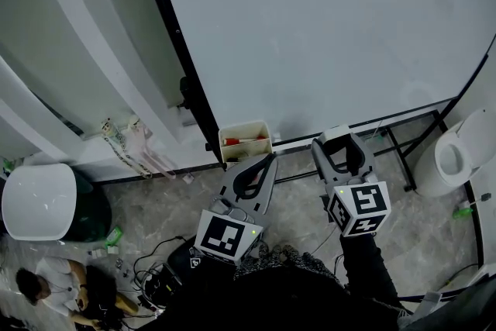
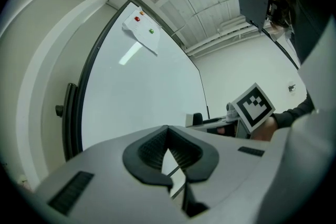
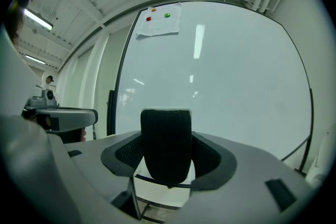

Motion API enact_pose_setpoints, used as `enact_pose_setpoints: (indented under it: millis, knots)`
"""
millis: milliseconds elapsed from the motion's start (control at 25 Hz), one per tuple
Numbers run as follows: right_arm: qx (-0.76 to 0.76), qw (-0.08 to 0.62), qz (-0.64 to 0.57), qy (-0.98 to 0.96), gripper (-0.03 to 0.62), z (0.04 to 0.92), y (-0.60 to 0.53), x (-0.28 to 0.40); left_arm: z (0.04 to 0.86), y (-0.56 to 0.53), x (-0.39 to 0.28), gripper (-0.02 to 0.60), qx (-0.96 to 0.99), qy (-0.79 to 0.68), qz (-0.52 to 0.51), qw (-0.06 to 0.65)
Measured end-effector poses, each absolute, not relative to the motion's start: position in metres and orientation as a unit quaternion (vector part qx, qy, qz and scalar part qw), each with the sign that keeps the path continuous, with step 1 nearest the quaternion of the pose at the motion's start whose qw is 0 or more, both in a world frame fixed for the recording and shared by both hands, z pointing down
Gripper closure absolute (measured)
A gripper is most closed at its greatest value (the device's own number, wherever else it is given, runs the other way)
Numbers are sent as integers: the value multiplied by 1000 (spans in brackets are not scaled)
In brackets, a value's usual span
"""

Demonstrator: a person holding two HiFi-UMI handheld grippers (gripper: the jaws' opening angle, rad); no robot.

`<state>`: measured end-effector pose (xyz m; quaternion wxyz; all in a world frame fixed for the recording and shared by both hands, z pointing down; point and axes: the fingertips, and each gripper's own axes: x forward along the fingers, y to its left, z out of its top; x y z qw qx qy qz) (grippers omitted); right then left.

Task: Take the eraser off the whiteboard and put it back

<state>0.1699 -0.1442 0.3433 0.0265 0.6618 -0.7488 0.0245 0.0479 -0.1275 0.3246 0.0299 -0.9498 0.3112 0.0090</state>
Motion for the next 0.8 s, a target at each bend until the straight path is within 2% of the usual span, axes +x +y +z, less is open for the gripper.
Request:
enact_pose_setpoints:
  millis: [800]
  knots:
    - [652, 17, 25, -758, 326, 332, -173, 155, 334, -143, 12, 580, -931, 366, 0, 13]
